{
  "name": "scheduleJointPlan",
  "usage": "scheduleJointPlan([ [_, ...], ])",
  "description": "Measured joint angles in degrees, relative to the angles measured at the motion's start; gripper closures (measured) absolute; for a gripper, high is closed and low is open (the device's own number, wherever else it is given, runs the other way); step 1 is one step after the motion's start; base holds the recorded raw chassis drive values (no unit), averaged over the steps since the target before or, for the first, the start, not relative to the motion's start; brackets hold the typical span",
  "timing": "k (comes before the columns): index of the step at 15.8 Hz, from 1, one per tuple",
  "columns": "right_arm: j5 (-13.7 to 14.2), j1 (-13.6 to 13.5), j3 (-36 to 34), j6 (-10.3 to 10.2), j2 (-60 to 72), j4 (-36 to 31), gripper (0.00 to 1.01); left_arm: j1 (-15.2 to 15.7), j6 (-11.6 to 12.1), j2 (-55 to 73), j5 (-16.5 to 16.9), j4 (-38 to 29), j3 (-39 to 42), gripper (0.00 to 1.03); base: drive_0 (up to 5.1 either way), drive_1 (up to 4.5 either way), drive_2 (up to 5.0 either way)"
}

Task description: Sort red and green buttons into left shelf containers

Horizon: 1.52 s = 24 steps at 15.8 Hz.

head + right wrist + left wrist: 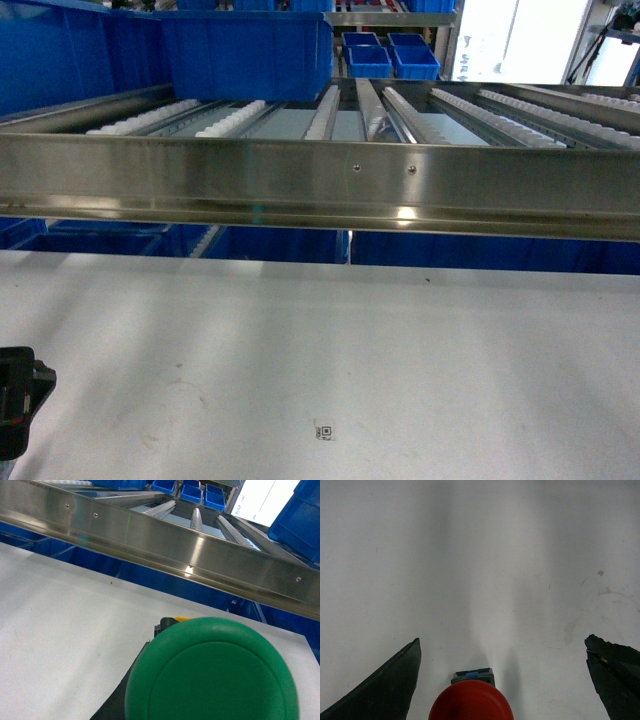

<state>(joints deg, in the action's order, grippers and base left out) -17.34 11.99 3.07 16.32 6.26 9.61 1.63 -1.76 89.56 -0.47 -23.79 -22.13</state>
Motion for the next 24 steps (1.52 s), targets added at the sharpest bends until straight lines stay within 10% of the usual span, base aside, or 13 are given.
scheduleJointPlan([
  [7,0.0,0.0,0.02,0.0,0.02,0.02,0.75,-2.86,-4.22,4.61,-1.2,1.73,0.09,0.06,0.0,0.0,0.0],
  [14,0.0,0.0,0.02,0.0,0.02,0.04,0.75,-3.3,-7.06,7.02,-3.17,-0.37,2.84,0.76,0.0,0.0,0.0],
  [24,0.0,0.0,0.04,0.0,0.02,0.07,0.75,1.03,-4.7,-2.27,0.37,-12.33,3.43,0.77,0.0,0.0,0.0],
])
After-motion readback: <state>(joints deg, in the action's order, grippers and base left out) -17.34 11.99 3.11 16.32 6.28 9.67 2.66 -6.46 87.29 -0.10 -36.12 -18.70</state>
